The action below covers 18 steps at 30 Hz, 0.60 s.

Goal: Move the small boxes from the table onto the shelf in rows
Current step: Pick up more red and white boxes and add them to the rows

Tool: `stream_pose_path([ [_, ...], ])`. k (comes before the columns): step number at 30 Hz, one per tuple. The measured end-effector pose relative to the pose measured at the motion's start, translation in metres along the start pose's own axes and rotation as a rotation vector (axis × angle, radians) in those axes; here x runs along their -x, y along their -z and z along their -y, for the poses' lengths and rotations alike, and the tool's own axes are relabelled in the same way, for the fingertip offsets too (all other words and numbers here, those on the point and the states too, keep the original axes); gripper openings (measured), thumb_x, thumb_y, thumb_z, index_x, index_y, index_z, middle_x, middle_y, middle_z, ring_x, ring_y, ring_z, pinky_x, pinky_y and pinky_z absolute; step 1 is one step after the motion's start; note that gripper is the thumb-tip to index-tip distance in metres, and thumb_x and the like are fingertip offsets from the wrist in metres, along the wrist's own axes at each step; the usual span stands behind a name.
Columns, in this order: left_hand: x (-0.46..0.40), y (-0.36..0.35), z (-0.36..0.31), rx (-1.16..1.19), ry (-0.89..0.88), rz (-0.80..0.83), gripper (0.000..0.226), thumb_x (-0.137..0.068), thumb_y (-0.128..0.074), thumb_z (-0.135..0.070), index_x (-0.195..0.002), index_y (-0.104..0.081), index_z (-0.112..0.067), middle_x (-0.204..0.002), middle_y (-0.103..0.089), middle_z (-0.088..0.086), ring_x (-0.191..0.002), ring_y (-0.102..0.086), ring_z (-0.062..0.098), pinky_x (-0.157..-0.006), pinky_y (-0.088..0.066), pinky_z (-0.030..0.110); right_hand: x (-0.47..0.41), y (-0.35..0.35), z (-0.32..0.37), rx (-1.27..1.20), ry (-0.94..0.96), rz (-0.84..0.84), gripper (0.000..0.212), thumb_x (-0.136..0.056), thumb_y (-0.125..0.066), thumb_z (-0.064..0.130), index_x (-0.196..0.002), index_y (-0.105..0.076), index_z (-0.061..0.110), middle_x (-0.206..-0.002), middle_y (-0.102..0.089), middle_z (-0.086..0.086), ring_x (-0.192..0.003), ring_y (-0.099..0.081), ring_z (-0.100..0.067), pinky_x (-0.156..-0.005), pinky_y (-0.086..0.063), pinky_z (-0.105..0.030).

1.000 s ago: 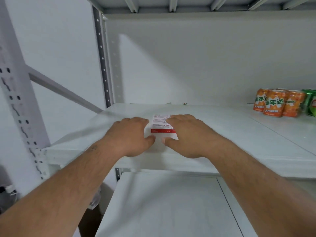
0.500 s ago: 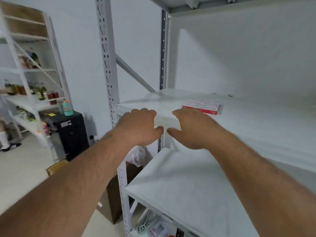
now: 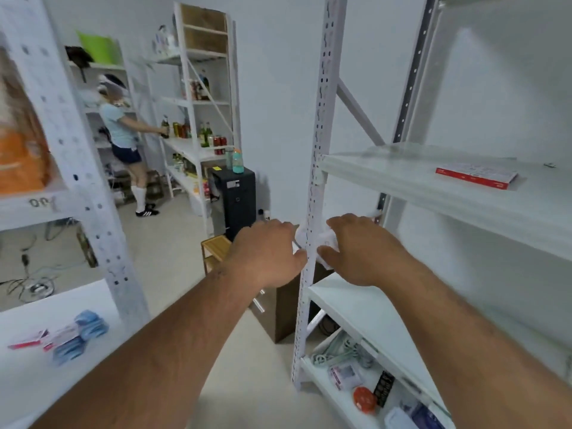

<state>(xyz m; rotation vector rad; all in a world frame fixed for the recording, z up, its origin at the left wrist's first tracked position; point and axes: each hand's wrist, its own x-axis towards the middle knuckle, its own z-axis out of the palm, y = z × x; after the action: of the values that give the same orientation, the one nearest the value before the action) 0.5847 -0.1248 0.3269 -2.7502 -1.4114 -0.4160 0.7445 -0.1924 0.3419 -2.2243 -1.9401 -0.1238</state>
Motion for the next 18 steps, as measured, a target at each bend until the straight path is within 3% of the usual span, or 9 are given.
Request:
stream_pose_path([
  [3, 0.047, -0.011, 0.031, 0.050, 0.078, 0.002, 0.043, -0.087, -0.045, -0.054, -0.118, -0.058, -0.027, -0.101, -0.063, -0.004, -0.085, -0.059, 0.018, -0.071, -0.054, 0.036, 0.013, -0.023, 0.043, -0.027, 0.042, 0.043, 0.047, -0.095, -0.048, 0.049, -0.133, -0.051, 0.022, -0.127, -0.058, -0.003, -0.115, -0.056, -0.028, -0.094, -0.049, -0.048],
  [6, 0.097, -0.025, 0.064, 0.059, 0.130, 0.043, 0.035, -0.089, -0.046, -0.052, -0.105, -0.060, -0.024, -0.097, -0.065, -0.005, -0.075, -0.056, 0.014, -0.059, -0.044, 0.027, 0.029, -0.052, 0.091, -0.019, 0.085, 0.115, 0.045, -0.094, -0.047, 0.050, -0.125, -0.054, 0.018, -0.120, -0.060, -0.006, -0.111, -0.057, -0.030, -0.093, -0.048, -0.048],
  [9, 0.147, -0.037, 0.097, 0.037, 0.214, 0.101, 0.039, -0.090, -0.045, -0.054, -0.114, -0.057, -0.025, -0.111, -0.065, -0.004, -0.092, -0.061, 0.019, -0.071, -0.045, 0.031, 0.050, -0.077, 0.138, -0.060, 0.132, 0.189, 0.033, -0.096, -0.051, 0.044, -0.114, -0.053, 0.016, -0.120, -0.060, -0.008, -0.103, -0.058, -0.029, -0.080, -0.047, -0.036],
  [12, 0.194, -0.044, 0.125, -0.013, 0.322, 0.178, 0.053, -0.091, -0.041, -0.058, -0.131, -0.051, -0.025, -0.131, -0.058, 0.000, -0.116, -0.056, 0.025, -0.090, -0.046, 0.039, 0.071, -0.101, 0.179, -0.108, 0.190, 0.229, 0.040, -0.095, -0.053, 0.047, -0.123, -0.052, 0.018, -0.126, -0.059, -0.006, -0.109, -0.059, -0.027, -0.088, -0.053, -0.041],
  [15, 0.236, -0.049, 0.149, -0.050, 0.390, 0.203, 0.054, -0.091, -0.039, -0.058, -0.129, -0.051, -0.022, -0.126, -0.060, 0.001, -0.110, -0.058, 0.024, -0.089, -0.047, 0.039, 0.088, -0.120, 0.218, -0.123, 0.258, 0.260, 0.047, -0.094, -0.051, 0.055, -0.130, -0.050, 0.024, -0.127, -0.060, -0.001, -0.107, -0.063, -0.023, -0.090, -0.056, -0.042],
  [18, 0.270, -0.053, 0.170, -0.022, 0.479, 0.206, 0.054, -0.090, -0.041, -0.058, -0.130, -0.052, -0.023, -0.123, -0.061, -0.002, -0.104, -0.060, 0.022, -0.085, -0.049, 0.035, 0.100, -0.135, 0.249, -0.093, 0.322, 0.298, 0.052, -0.097, -0.048, 0.055, -0.136, -0.048, 0.021, -0.135, -0.057, -0.003, -0.118, -0.059, -0.026, -0.096, -0.053, -0.044],
])
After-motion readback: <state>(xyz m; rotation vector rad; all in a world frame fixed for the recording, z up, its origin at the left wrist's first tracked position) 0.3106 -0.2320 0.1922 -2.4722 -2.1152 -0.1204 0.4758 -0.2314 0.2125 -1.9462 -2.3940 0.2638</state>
